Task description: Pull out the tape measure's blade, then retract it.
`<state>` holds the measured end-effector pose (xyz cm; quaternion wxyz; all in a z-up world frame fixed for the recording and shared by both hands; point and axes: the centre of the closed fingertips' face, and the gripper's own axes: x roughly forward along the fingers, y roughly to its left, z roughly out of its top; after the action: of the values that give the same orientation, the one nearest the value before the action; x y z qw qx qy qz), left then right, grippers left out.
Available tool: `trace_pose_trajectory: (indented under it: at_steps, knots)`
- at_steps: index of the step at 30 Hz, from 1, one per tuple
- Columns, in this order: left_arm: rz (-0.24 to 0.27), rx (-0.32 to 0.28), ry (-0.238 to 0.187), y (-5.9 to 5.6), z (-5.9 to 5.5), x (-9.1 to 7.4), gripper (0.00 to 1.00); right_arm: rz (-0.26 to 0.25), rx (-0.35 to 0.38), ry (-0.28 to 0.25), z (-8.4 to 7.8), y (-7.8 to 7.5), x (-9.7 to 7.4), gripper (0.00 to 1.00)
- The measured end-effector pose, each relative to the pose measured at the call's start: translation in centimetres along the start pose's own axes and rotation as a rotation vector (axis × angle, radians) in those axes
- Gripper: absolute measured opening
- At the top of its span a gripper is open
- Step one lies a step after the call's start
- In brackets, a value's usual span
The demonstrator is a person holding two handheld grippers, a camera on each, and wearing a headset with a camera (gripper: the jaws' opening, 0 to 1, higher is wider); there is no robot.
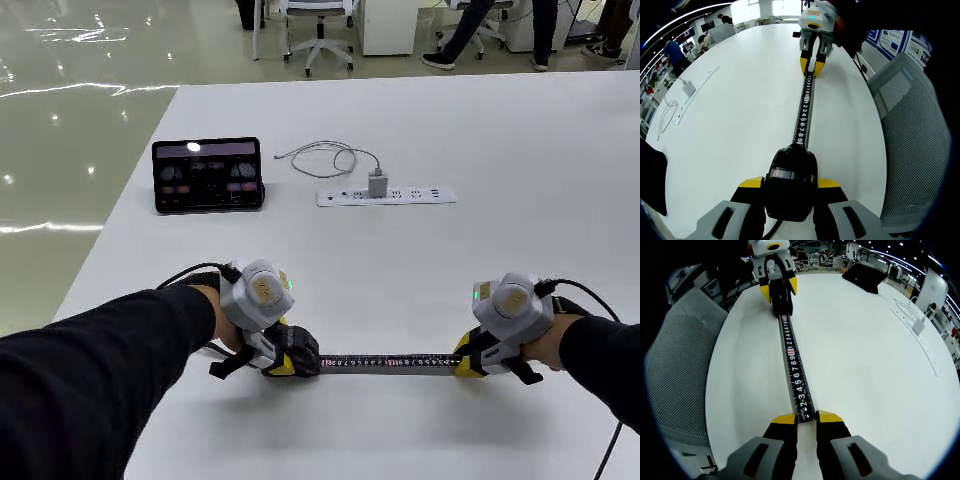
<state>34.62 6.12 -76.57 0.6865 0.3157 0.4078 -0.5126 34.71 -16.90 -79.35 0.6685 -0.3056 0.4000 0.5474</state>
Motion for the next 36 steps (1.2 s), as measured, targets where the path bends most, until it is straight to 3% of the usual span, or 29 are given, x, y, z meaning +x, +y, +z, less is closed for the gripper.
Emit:
trace_pose_trajectory:
  at_steps: [20,36]
  knots:
    - [0.002,-0.01,-0.008,0.0,0.0,0.1,0.33,-0.009,0.02,0.012,-2.1,-0.5,-1.1,0.09]
    - [0.004,-0.008,-0.015,0.1,0.0,0.1,0.33,-0.008,0.031,0.02,-2.0,-0.5,-1.1,0.1]
